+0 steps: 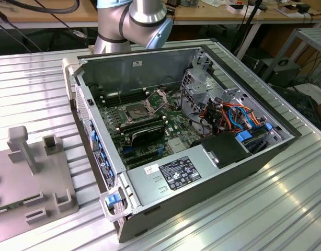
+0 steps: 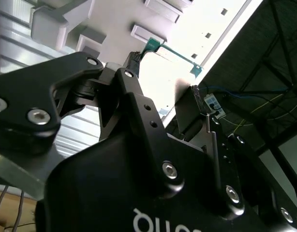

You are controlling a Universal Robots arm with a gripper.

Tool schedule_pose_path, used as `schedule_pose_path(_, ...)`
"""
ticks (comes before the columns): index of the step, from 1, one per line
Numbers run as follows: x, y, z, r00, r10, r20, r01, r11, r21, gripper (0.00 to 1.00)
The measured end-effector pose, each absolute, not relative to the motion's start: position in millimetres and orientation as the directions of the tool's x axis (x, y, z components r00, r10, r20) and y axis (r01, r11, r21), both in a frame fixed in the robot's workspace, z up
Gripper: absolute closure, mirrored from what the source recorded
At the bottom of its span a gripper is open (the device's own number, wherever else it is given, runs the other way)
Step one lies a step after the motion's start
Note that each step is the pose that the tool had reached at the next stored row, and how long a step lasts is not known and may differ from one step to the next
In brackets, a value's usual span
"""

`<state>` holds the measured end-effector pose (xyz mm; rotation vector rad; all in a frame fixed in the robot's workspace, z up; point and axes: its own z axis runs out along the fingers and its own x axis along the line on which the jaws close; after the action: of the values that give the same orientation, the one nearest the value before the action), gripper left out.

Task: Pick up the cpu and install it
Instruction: 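Pick up the cpu and move it towards the insertion slot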

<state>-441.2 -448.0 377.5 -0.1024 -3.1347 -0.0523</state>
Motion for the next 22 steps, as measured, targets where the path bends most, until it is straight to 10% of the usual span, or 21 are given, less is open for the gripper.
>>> schedule_pose_path(22,-441.2,-448.0,427.5,-0.998,0.065,0.005,0.065,0.997,0.033,0.45)
